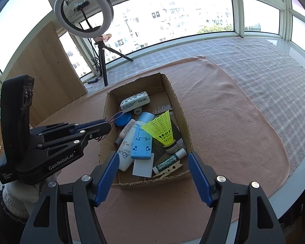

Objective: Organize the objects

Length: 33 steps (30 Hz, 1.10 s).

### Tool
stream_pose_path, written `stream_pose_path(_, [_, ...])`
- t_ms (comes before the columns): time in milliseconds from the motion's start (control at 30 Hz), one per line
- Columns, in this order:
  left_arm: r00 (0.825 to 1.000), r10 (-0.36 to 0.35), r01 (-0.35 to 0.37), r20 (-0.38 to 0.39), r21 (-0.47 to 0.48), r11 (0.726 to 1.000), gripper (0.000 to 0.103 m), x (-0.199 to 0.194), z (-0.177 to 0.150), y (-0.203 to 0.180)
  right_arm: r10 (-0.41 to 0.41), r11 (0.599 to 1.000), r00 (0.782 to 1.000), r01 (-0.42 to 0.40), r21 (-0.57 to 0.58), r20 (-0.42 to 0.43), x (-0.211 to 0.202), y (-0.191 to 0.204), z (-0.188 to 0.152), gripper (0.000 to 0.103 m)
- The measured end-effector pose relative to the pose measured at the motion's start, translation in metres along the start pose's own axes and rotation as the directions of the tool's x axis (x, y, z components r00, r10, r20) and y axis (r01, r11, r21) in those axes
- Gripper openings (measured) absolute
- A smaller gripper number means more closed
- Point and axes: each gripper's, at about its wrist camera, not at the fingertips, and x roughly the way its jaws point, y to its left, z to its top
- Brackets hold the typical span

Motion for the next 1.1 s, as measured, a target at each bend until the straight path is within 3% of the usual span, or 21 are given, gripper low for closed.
stream_pose_path(67, [1.000, -0.005, 0.005, -0.006, 0.003, 1.000, 0.012, 0.001, 0.000, 0.000, -0.003, 1.000, 1.000, 0.003, 0.005, 0.000, -0.002, -0.002, -0.002, 0.066])
stream_pose_path(100, [1.000, -0.001, 0.001, -0.008, 0.004, 1.000, 0.035, 0.002, 0.000, 0.000, -0.003, 1.000, 1.000, 0.003, 0.006, -0.001, -0.002, -0.002, -0.002, 0.066])
stream_pose_path(133, [1.000, 0.007, -0.007, -0.002, 0.002, 1.000, 0.068, 0.001, 0.000, 0.001, -0.005, 1.000, 1.000, 0.005, 0.006, -0.001, -0.002, -0.002, -0.002, 0.066])
stream_pose_path(200, [0.999, 0.020, -0.020, 0.025, -0.004, 1.000, 0.085, -0.003, -0.001, 0.003, -0.010, 1.000, 1.000, 0.010, 0.006, -0.002, -0.002, -0.003, -0.003, 0.066])
stream_pose_path(633, [0.999, 0.045, -0.044, 0.016, -0.053, 0.998, 0.085, -0.014, -0.010, 0.023, -0.001, 1.000, 1.000, 0.001, -0.011, -0.006, 0.001, 0.008, -0.002, 0.067])
stream_pose_path(1100, [0.986, 0.167, -0.165, 0.002, -0.169, 0.972, 0.085, -0.067, -0.053, 0.079, 0.040, 0.996, 0.999, -0.041, -0.077, -0.017, 0.009, 0.062, -0.007, 0.067])
